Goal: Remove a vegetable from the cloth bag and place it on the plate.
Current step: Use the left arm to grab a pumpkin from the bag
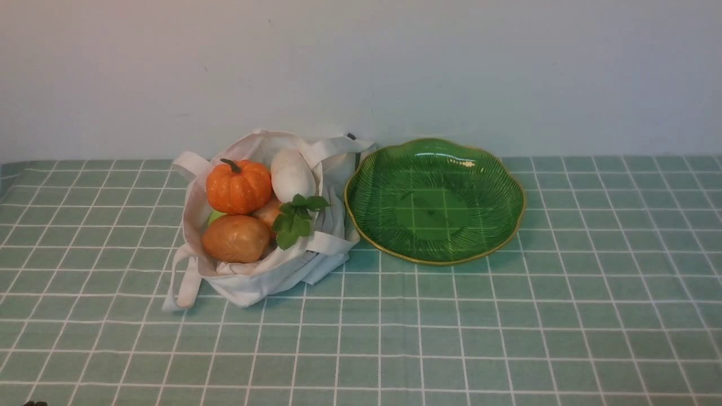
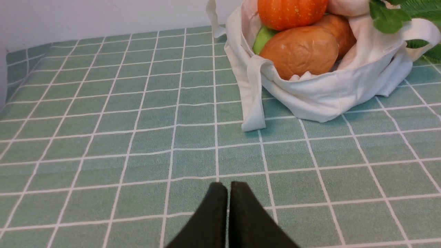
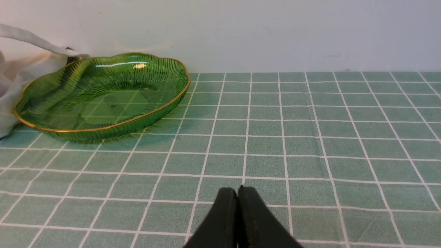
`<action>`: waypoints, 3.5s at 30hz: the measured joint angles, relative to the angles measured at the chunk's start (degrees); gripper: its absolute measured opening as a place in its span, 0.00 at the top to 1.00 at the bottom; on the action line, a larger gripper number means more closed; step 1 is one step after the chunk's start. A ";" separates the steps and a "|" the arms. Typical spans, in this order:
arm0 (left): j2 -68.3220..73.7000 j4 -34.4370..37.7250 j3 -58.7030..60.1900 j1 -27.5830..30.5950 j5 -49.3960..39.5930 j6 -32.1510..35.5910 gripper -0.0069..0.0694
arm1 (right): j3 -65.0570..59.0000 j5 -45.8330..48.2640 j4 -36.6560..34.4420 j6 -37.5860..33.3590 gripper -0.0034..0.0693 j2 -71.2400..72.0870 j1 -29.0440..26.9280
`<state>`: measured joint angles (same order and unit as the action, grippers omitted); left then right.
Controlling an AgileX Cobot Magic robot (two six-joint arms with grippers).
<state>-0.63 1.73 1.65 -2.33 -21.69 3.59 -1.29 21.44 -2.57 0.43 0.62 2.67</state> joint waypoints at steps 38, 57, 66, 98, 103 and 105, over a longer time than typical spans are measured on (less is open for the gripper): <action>0.00 1.95 0.00 0.00 0.00 -1.70 0.92 | 0.00 0.00 0.00 0.00 0.97 0.00 0.00; 0.00 52.13 -0.33 0.00 2.28 -19.75 0.92 | 0.00 0.00 0.00 0.00 0.97 0.00 0.00; 14.03 42.19 -21.52 -0.05 -12.58 -9.57 0.92 | 0.00 0.00 0.00 0.00 0.97 0.00 0.00; 103.12 6.35 -90.92 -6.37 -33.03 3.96 0.04 | 0.00 0.00 0.00 0.00 0.97 0.00 0.00; 110.35 5.10 -95.85 -6.37 -30.11 4.51 0.02 | 0.00 0.00 0.00 0.00 0.97 0.00 0.00; 112.45 5.09 -96.20 -6.41 -28.94 4.53 0.01 | 0.00 0.00 0.00 0.00 0.97 0.00 0.00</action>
<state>111.82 6.82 -94.55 -8.74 -50.63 8.12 -1.29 21.44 -2.57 0.43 0.62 2.67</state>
